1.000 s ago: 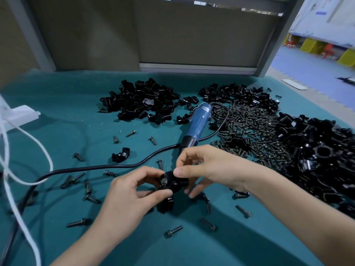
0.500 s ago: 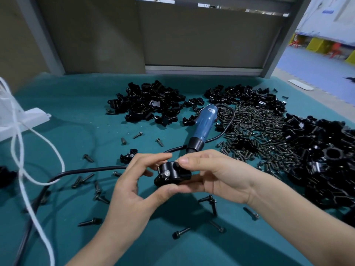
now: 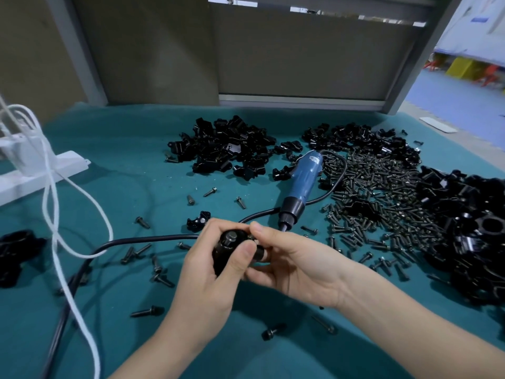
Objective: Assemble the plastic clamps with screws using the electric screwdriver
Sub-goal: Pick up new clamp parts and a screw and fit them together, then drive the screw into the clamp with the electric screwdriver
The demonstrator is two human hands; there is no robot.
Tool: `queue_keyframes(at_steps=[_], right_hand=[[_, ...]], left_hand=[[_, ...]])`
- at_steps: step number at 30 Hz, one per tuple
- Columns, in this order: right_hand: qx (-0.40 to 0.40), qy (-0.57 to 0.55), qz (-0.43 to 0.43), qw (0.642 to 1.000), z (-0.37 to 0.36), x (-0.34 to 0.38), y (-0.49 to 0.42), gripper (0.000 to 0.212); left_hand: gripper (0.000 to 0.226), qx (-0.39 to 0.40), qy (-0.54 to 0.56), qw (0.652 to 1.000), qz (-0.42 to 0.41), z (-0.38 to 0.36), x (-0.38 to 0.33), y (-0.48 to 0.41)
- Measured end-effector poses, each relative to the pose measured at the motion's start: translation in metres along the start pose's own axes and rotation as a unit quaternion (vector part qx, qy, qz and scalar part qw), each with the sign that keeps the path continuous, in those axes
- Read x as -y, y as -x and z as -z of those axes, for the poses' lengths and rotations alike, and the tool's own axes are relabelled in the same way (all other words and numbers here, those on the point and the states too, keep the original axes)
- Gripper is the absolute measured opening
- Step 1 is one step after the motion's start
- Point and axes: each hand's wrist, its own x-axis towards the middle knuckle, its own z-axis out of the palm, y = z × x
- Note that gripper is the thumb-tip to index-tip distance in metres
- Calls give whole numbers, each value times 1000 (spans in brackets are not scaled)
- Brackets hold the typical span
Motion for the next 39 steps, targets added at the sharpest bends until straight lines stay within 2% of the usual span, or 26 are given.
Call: queue_keyframes(at_steps=[4,5,7,9,10,11,12,14,17,19,21,23,24,26,28,33,39], right_hand=[[-5,185,-9,983,3,21,2,56],[-38,250,11,967,6,32,3,66],[-171,382,100,903,26,57,-1,74],[-342,474,143,799,58,83,-16,72],[-400,505,114,756,72,91,-25,71],[-430,526,62,731,82,94,-36,69],[-440,527,13,727,89,93,-47,68],[-452,493,-22,744,98,86,-68,70],[-486,431,3,761,100,83,-85,67],[-479,318,52,817,98,83,-88,58],[-432,171,111,879,91,86,-85,47],[-352,11,157,923,81,94,-78,47],[-289,-99,186,934,77,98,-73,51],[-157,-298,232,912,70,105,-68,57],[-104,-353,251,895,62,105,-67,59],[-127,-372,231,890,59,89,-78,43],[-131,-351,208,904,44,84,-92,31]], left_hand=[[21,-10,9,999,40,-2,4,-1],[23,-12,4,999,52,-1,4,-2],[23,-16,36,996,79,-1,4,-3],[15,-17,85,991,106,0,2,-5],[11,-19,95,989,115,1,2,-6],[10,-21,97,988,120,1,1,-7],[12,-22,97,987,123,1,1,-7],[14,-28,94,987,127,1,1,-9],[17,-43,104,984,138,4,5,-11],[21,-41,113,982,144,5,7,-12],[33,-28,114,982,149,6,8,-13],[25,-14,91,982,162,6,9,-13],[23,-10,68,983,168,6,11,-13],[20,-9,-9,985,172,8,16,-14],[16,-16,-74,984,161,10,17,-14],[21,-43,-149,976,156,14,15,-17],[27,-53,-225,962,143,19,16,-17]])
